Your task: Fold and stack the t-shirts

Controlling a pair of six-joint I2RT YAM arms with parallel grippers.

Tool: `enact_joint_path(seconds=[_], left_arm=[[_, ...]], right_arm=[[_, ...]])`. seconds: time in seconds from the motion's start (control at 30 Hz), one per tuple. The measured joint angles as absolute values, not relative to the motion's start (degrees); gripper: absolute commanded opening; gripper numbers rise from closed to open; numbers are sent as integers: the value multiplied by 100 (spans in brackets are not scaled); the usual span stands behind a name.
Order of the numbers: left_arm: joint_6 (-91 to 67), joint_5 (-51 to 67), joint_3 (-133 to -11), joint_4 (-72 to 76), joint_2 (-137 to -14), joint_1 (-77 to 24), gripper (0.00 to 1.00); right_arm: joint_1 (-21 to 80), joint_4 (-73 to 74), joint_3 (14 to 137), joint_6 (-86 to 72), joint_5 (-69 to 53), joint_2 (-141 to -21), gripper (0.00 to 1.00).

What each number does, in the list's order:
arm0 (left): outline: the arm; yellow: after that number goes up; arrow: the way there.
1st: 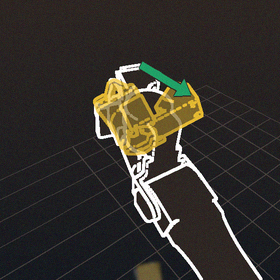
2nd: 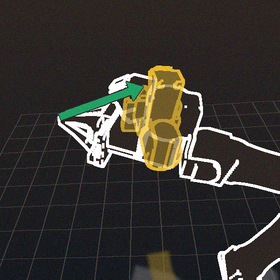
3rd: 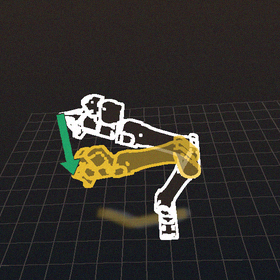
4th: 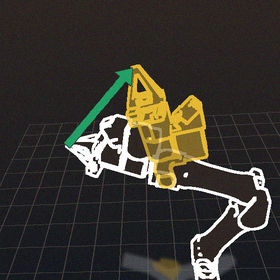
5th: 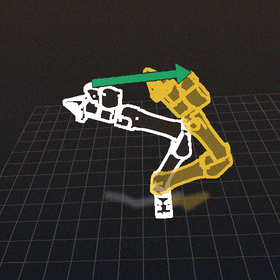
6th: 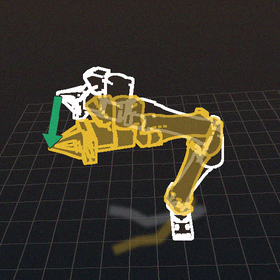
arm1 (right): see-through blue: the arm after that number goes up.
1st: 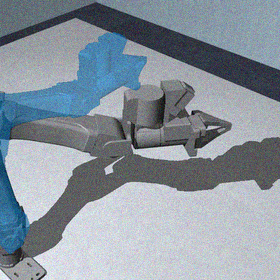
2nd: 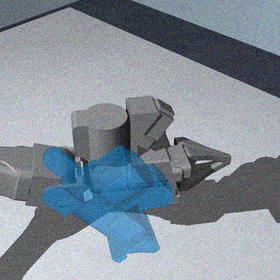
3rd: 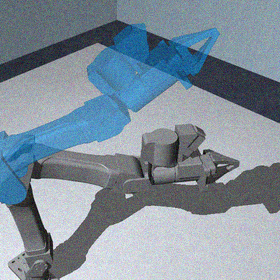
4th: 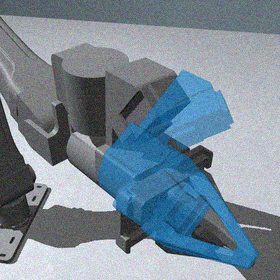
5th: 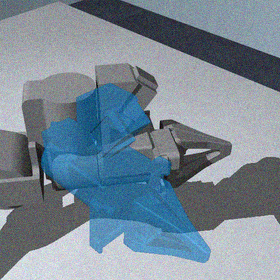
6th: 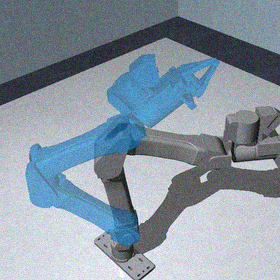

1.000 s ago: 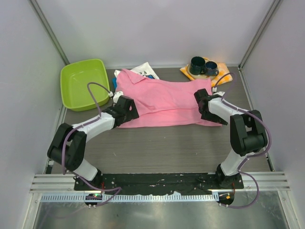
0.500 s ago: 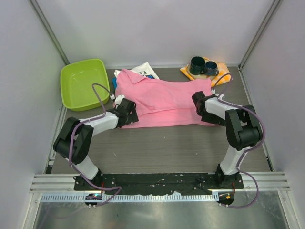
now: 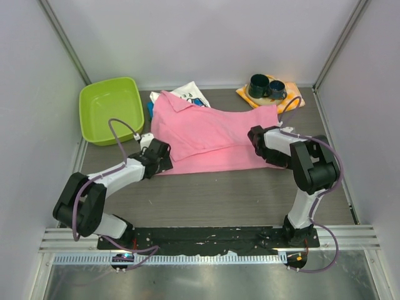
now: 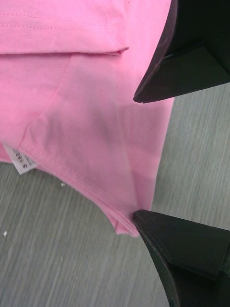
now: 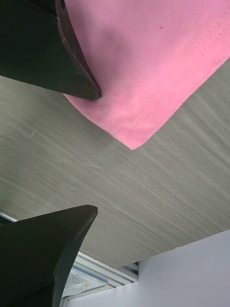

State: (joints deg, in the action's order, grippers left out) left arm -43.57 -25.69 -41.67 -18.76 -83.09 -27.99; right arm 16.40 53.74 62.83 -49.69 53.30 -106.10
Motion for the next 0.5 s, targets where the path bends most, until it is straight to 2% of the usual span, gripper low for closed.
enact_joint_path(seconds=[0.3, 0.5], left_arm=[[-4534, -2683, -3835, -2412, -7443, -2729, 100], [-4619, -2515, -3852, -2836, -6731, -2731, 100]], right_arm=[[2875, 6230, 5070, -5793, 4681, -9539, 100], [3503, 6914, 5343, -6243, 4296, -9271, 100]])
